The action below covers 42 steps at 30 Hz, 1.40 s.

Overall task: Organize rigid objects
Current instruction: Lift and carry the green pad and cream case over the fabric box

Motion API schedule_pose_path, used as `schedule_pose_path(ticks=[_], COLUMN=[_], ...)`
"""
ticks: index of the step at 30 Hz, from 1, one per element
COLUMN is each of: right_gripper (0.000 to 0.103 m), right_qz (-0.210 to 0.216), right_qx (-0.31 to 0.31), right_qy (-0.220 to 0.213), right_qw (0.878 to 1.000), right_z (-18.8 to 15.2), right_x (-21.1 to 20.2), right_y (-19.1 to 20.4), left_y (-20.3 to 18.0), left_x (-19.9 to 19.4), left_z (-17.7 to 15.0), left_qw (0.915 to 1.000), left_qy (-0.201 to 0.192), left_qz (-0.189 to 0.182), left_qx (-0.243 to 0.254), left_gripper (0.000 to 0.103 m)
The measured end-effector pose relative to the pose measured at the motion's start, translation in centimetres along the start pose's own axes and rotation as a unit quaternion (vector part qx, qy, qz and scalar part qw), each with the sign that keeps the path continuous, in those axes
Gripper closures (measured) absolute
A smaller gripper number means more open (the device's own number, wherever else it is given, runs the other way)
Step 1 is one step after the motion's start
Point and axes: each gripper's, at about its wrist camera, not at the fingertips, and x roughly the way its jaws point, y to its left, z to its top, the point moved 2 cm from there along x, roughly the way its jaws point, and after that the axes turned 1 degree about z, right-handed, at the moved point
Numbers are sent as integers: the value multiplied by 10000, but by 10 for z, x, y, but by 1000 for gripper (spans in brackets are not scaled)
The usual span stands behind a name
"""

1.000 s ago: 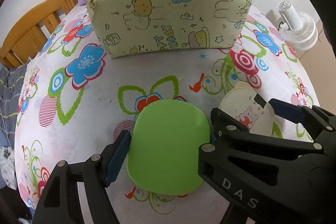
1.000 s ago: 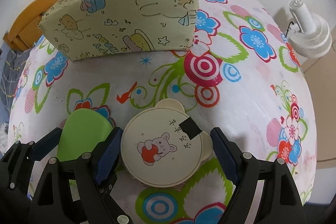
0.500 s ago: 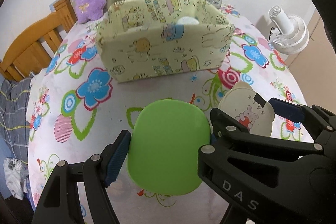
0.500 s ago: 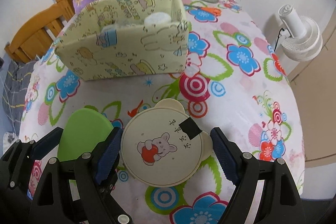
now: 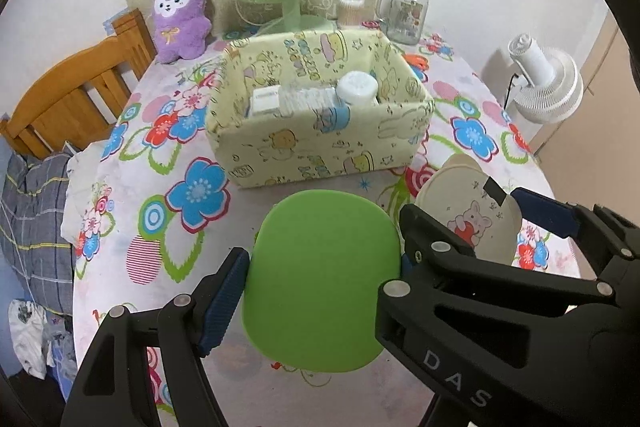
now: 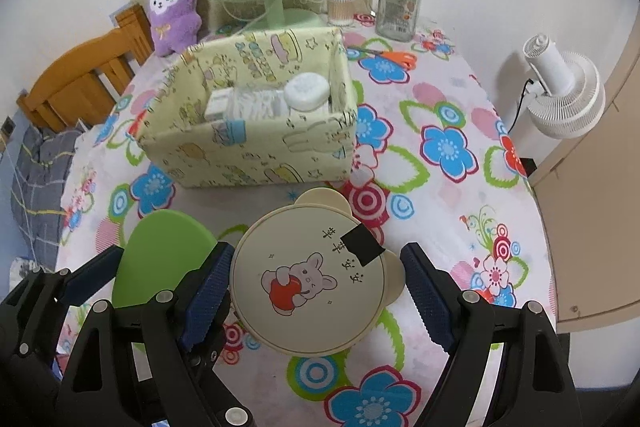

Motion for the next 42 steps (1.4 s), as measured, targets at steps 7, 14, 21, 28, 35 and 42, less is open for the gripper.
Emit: schedule_pose_path(ticks=[7, 14, 21, 28, 35, 42], right_gripper=[18, 18, 18, 18, 18, 18], right_qz=[-18, -55, -52, -44, -45, -79], right_qx=[56, -8, -52, -124, -194, -243], right_qy=[-96, -222, -292, -348, -369, -385], right_qw=[9999, 9997, 9995, 9993, 9991, 9989], right_z=[15, 31, 49, 68, 88, 109], right_x=[-17, -26, -27, -24, -15, -4], right_y=[6, 8, 8, 12, 15, 16], left_y=[5, 6, 8, 13, 18, 21], left_x=[-15, -25, -25, -23, -17, -7], left_z=[14, 29, 45, 62, 79, 98], left_qw=[9999, 9997, 9994, 9991, 9989, 9987], left_qy=[-86, -235, -320, -389, -443, -481], left_qz=[5, 58, 86, 121, 155, 160], left_qx=[-55, -19, -37, -85, -88, -98], left_gripper=[24, 24, 24, 24, 24, 24])
